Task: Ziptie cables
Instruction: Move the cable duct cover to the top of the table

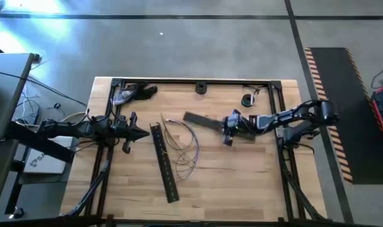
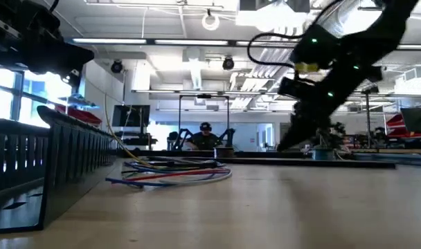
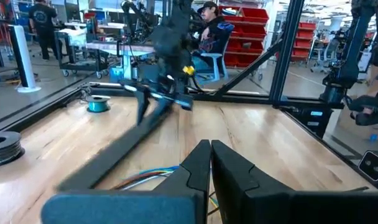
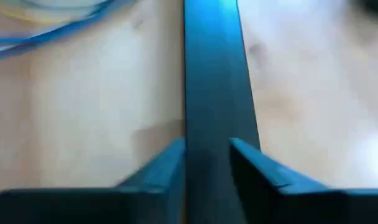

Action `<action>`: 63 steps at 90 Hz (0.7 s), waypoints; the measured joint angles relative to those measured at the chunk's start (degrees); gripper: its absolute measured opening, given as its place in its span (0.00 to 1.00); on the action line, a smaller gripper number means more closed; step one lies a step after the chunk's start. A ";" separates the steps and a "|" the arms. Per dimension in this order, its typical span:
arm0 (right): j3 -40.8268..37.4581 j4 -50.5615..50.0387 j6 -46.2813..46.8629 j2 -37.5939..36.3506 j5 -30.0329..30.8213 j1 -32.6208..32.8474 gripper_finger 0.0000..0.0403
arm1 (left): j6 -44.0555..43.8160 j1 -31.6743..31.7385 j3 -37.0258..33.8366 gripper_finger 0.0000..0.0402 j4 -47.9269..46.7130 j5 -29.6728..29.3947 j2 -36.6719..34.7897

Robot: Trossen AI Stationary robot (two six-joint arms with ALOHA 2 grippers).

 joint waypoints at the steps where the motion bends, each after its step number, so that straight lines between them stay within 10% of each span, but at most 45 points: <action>1: 0.40 -0.10 -0.78 0.00 -0.45 -0.53 0.16 | 0.00 0.00 0.00 0.00 0.00 0.00 0.00; 25: 7.56 0.51 -11.72 2.43 -9.50 -10.56 0.01 | -0.02 0.00 0.00 0.00 -0.03 0.00 0.01; 63: 7.15 -12.69 -7.32 8.73 -23.59 -9.42 0.07 | -0.06 0.00 0.00 0.00 -0.04 0.01 0.00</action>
